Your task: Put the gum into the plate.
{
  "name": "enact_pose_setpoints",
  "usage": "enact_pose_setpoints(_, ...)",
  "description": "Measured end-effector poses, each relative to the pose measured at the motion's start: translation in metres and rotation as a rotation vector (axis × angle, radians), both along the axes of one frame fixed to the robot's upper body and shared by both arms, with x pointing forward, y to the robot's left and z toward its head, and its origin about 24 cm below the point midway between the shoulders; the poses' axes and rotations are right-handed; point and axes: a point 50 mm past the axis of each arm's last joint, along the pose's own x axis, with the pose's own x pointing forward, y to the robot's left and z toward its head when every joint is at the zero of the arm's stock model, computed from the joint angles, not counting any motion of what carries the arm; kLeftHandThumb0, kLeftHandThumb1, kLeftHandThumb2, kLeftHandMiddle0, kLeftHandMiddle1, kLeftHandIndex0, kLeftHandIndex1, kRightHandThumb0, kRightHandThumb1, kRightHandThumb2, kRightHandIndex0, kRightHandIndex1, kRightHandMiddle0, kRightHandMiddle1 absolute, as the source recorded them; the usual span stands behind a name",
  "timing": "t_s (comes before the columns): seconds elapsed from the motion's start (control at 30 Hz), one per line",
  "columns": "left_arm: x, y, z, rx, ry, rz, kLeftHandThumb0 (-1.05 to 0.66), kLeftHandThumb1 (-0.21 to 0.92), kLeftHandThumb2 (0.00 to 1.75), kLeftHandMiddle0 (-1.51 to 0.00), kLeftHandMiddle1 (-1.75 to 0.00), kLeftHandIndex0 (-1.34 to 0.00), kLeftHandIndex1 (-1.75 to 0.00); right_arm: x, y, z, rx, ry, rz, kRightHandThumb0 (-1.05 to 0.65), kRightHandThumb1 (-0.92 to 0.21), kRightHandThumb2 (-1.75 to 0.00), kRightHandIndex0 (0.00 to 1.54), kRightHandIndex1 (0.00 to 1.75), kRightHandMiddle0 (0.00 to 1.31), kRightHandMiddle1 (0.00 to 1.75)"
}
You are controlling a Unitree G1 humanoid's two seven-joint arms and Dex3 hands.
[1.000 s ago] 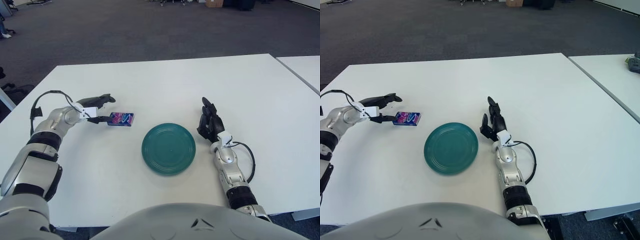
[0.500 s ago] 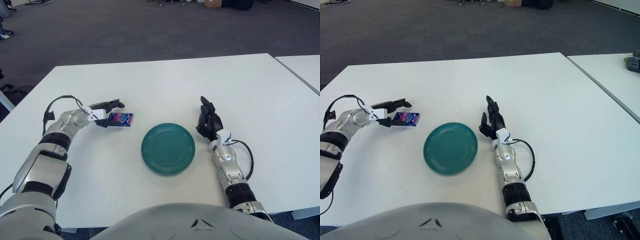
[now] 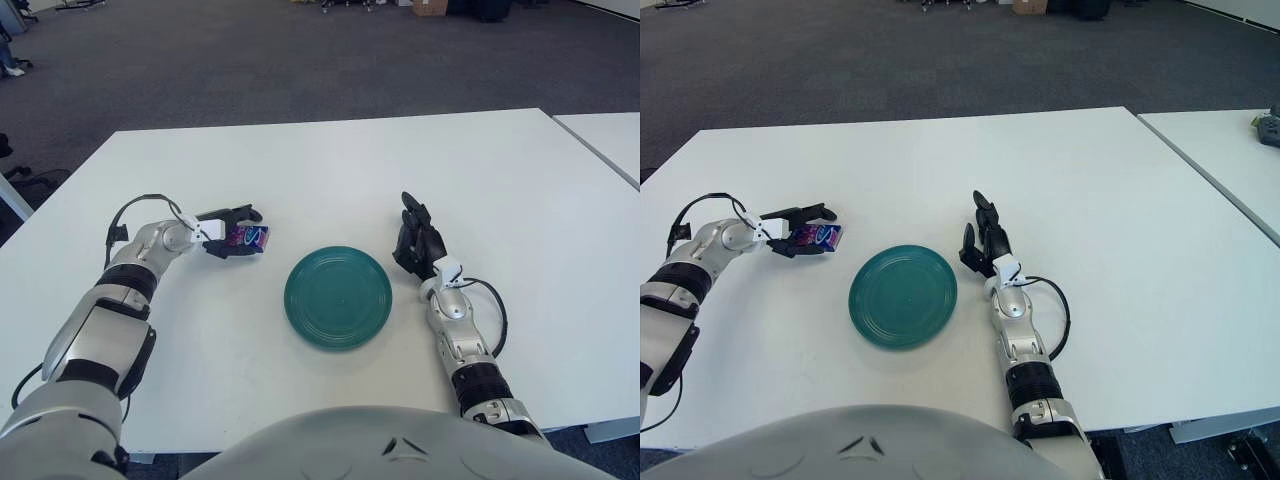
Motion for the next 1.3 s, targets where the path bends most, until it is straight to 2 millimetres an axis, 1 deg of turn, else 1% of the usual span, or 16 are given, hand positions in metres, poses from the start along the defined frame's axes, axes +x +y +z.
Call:
enact_pose_setpoints(0.3, -0.002, -0.006, -0.008, 0.028, -0.022, -0.004, -1.05, 0.92, 0.32, -0.14, -0.02, 0.00, -0.85, 0.001, -0.001, -0.002, 0.002, 0.010, 0.000, -0.71, -0.92, -0.95, 0.01, 0.00, 0.00, 0.16)
enact_pose_setpoints(0.57, -0.001, -0.009, -0.013, 0.073, -0.068, 0.002, -1.05, 0.92, 0.29, -0.19, -0.03, 0.00, -1.08, 0.001, -0.002, -0.003, 0.000, 0.014, 0.003, -0.73, -0.92, -0.94, 0.00, 0.00, 0.00, 0.12)
enact_pose_setpoints(0.7, -0.001, -0.010, -0.018, 0.112, -0.135, 0.013, -0.96, 0.92, 0.19, -0.27, -0.08, -0.04, -1.26, 0.001, -0.002, -0.003, -0.002, 0.013, 0.003, -0.73, -0.92, -0.95, 0.00, 0.00, 0.00, 0.13)
enact_pose_setpoints(0.73, -0.002, -0.010, -0.020, 0.124, -0.154, 0.017, -0.93, 0.92, 0.17, -0.28, -0.13, -0.06, -1.29, 0.001, -0.002, -0.003, -0.002, 0.013, 0.002, -0.73, -0.92, -0.95, 0.00, 0.00, 0.00, 0.13)
enact_pose_setpoints(0.8, -0.004, -0.009, -0.023, 0.147, -0.189, 0.028, -0.84, 0.89, 0.12, -0.18, -0.44, -0.08, -1.34, 0.001, -0.003, -0.002, -0.002, 0.012, 0.002, -0.73, -0.92, -0.95, 0.00, 0.00, 0.00, 0.14)
enact_pose_setpoints(0.83, -0.005, -0.008, -0.025, 0.157, -0.203, 0.035, -0.78, 0.87, 0.11, -0.11, -0.65, -0.09, -1.39, 0.001, -0.003, -0.002, -0.001, 0.012, 0.002, -0.73, -0.92, -0.95, 0.01, 0.00, 0.00, 0.15)
enact_pose_setpoints(0.87, -0.005, -0.008, -0.026, 0.165, -0.214, 0.040, -0.74, 0.86, 0.09, -0.07, -0.79, -0.10, -1.42, 0.001, -0.003, -0.002, -0.001, 0.013, 0.002, -0.73, -0.92, -0.96, 0.01, 0.00, 0.00, 0.15)
enact_pose_setpoints(0.9, -0.006, -0.006, -0.027, 0.176, -0.227, 0.047, -0.72, 0.85, 0.09, -0.06, -0.84, -0.11, -1.44, 0.001, -0.003, -0.002, -0.001, 0.013, 0.002, -0.73, -0.92, -0.96, 0.01, 0.00, 0.00, 0.15)
enact_pose_setpoints(0.93, -0.007, -0.005, -0.028, 0.184, -0.237, 0.053, -0.66, 0.80, 0.16, -0.04, -0.99, -0.12, -1.48, 0.001, -0.004, -0.002, -0.001, 0.013, 0.002, -0.73, -0.92, -0.96, 0.01, 0.00, 0.00, 0.16)
enact_pose_setpoints(0.97, -0.007, -0.004, -0.029, 0.191, -0.247, 0.059, -0.63, 0.75, 0.25, -0.03, -1.04, -0.12, -1.50, 0.001, -0.004, -0.002, 0.000, 0.013, 0.003, -0.73, -0.92, -0.96, 0.01, 0.00, 0.00, 0.16)
enact_pose_setpoints(1.03, -0.008, -0.003, -0.030, 0.215, -0.268, 0.058, -0.49, 0.56, 0.62, -0.04, -1.33, -0.13, -1.62, 0.002, -0.004, -0.002, 0.001, 0.013, 0.006, -0.73, -0.92, -0.96, 0.02, 0.01, 0.00, 0.18)
enact_pose_setpoints(1.07, -0.009, -0.003, -0.031, 0.228, -0.280, 0.056, -0.47, 0.58, 0.66, -0.04, -1.39, -0.19, -1.63, 0.002, -0.004, -0.002, 0.002, 0.012, 0.007, -0.72, -0.92, -0.96, 0.02, 0.01, 0.00, 0.18)
enact_pose_setpoints(1.1, -0.009, -0.002, -0.032, 0.242, -0.294, 0.054, -0.30, 0.58, 0.76, -0.16, -1.46, -0.25, -1.67, 0.002, -0.003, -0.002, 0.002, 0.012, 0.008, -0.72, -0.92, -0.96, 0.02, 0.01, 0.00, 0.19)
enact_pose_setpoints(1.17, -0.011, 0.000, -0.034, 0.280, -0.321, 0.047, -0.15, 0.54, 0.90, -0.29, -1.51, -0.34, -1.71, 0.002, -0.003, -0.002, 0.004, 0.012, 0.009, -0.72, -0.92, -0.96, 0.03, 0.01, 0.00, 0.21)
enact_pose_setpoints(1.23, -0.011, 0.001, -0.034, 0.309, -0.339, 0.045, -0.06, 0.40, 1.11, -0.46, -1.53, -0.47, -1.73, 0.002, -0.003, -0.002, 0.005, 0.012, 0.007, -0.71, -0.92, -0.96, 0.04, 0.01, 0.00, 0.22)
enact_pose_setpoints(1.3, -0.011, 0.003, -0.034, 0.327, -0.351, 0.049, -0.03, 0.31, 1.26, -0.54, -1.58, -0.52, -1.74, 0.002, -0.004, -0.002, 0.005, 0.011, 0.004, -0.71, -0.92, -0.96, 0.04, 0.01, 0.00, 0.23)
